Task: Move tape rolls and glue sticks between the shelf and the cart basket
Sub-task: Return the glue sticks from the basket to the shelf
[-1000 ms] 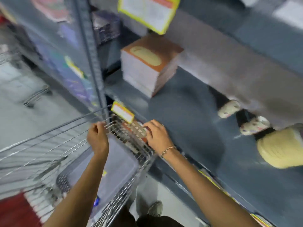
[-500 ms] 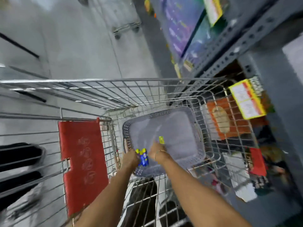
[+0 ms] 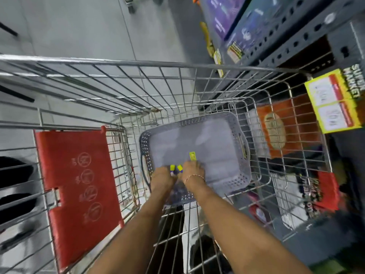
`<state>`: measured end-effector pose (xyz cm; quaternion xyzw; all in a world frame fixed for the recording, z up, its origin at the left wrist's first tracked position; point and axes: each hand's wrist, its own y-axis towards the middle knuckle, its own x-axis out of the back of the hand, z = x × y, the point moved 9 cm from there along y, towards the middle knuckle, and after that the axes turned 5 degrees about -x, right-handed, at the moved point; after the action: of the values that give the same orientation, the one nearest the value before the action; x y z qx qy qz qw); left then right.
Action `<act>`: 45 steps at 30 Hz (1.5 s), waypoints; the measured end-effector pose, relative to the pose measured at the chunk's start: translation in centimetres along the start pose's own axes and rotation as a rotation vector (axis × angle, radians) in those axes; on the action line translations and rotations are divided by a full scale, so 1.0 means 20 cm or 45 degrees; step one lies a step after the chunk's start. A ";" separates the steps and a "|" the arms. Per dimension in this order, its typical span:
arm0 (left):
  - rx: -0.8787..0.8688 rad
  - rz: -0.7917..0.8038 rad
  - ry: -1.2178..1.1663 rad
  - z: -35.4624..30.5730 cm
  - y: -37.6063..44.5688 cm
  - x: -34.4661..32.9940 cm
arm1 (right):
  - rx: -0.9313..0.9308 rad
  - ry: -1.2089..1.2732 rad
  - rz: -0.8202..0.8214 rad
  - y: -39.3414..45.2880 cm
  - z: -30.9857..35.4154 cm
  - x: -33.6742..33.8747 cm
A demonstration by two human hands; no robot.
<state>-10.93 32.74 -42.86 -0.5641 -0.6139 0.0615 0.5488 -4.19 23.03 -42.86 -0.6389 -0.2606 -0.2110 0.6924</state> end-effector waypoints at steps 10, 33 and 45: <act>-0.448 0.022 -0.642 -0.76 -0.29 0.43 | -0.087 1.127 -0.321 -0.47 -0.43 0.82; -1.705 0.822 -0.010 -2.29 -2.94 -1.48 | -0.846 1.913 -1.854 -2.94 -3.19 -0.09; -1.777 0.486 0.125 -2.48 -3.12 -2.04 | -1.019 1.978 -1.830 -2.92 -3.80 -0.25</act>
<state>-22.79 -47.33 -4.82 -0.8824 -0.3755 -0.2754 0.0675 -37.60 -58.31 -4.48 -0.2124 0.0198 -0.9682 0.1306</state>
